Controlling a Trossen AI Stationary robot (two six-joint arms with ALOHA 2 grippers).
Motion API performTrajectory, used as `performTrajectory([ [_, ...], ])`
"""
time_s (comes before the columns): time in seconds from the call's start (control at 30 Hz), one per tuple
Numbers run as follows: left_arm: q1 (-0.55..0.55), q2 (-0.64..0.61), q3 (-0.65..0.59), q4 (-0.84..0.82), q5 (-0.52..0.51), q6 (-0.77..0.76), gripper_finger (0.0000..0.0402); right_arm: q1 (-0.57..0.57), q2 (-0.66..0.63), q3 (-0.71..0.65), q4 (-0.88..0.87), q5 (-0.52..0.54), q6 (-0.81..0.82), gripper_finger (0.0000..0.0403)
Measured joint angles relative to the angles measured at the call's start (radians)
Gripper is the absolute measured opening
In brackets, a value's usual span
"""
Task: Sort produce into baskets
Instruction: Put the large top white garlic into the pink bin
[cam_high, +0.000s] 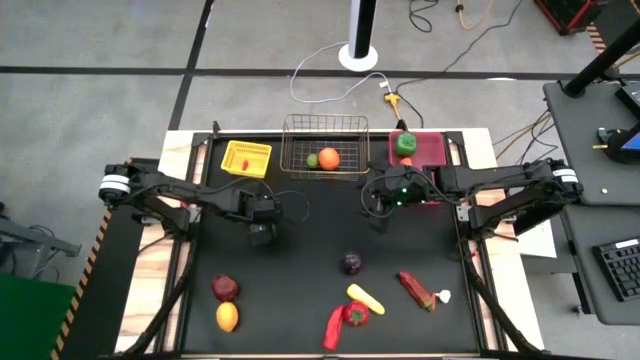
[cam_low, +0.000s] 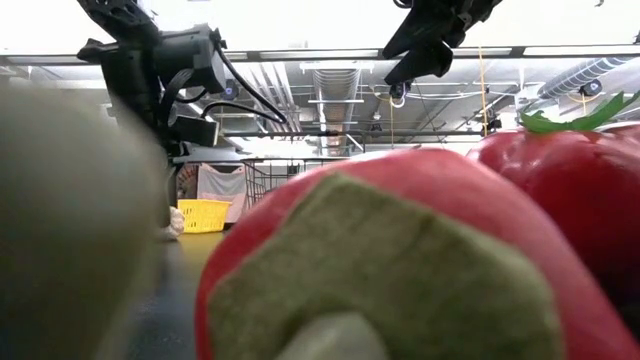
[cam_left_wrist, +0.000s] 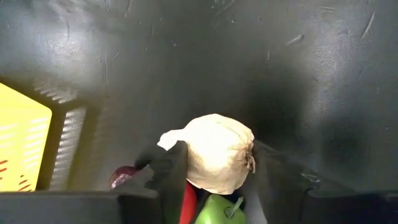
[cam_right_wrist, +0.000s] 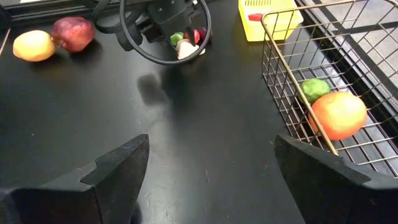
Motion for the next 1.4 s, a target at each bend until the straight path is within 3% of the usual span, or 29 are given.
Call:
performTrajectory([
  [0.13, 0.0, 0.0, 0.0, 0.0, 0.0, -0.003, 0.0122, 0.0, 0.0, 0.0, 0.0, 0.0, 0.0, 0.0336],
  [0.33, -0.005, -0.022, -0.001, 0.015, 0.004, -0.016, 0.0116, 0.0, 0.0, 0.0, -0.001, 0.0, 0.0, 0.0336],
  [0.63, -0.022, -0.175, 0.084, 0.059, 0.005, 0.013, 0.0115, 0.007, 0.0, -0.012, -0.007, -0.002, -0.005, 0.0336],
  [0.8, -0.022, -0.271, 0.109, 0.253, 0.016, 0.115, 0.0115, 0.028, -0.001, -0.016, -0.003, 0.0, -0.044, 0.0336],
  [0.97, -0.022, -0.305, 0.091, 0.539, 0.153, 0.189, 0.0115, 0.087, -0.001, -0.048, 0.083, 0.039, -0.103, 0.0336],
  [1.27, -0.022, -0.19, 0.03, 0.865, 0.211, 0.144, 0.0115, 0.272, 0.001, -0.214, 0.473, 0.342, -0.367, 0.0325],
  [1.4, -0.022, -0.114, 0.024, 0.993, 0.247, 0.102, 0.0115, 0.309, 0.001, -0.253, 0.625, 0.364, -0.465, 0.0319],
])
